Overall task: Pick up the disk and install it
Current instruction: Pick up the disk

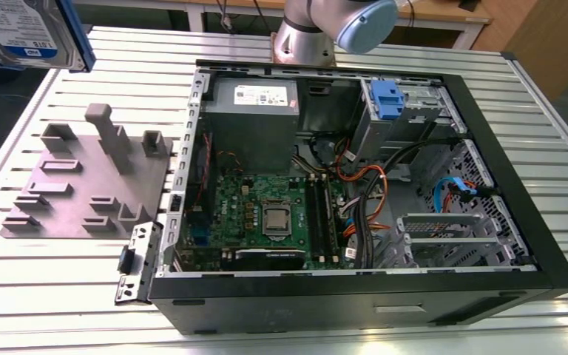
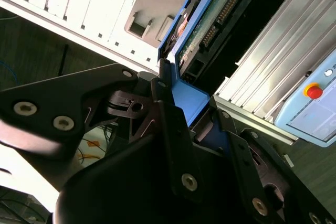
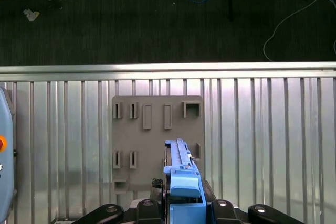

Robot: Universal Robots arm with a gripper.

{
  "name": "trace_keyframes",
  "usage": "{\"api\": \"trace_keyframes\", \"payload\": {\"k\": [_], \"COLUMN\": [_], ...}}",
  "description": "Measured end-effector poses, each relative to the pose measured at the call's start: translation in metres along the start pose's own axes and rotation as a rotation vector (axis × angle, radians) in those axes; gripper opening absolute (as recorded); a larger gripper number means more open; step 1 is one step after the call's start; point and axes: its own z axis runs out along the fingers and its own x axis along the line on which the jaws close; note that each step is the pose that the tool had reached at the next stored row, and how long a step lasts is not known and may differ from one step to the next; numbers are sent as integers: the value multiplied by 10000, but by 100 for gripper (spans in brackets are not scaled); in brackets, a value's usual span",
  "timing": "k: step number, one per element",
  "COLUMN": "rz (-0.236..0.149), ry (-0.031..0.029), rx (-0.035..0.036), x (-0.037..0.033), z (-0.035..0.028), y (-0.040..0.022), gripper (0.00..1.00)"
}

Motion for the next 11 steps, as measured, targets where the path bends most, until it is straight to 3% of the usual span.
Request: {"api": "trace_keyframes", "payload": {"k": [11], "rz": [-1], "ry": [0], "rx": [0], "x": [-1], "z": [0], "y": [-42], "gripper": [37]}}
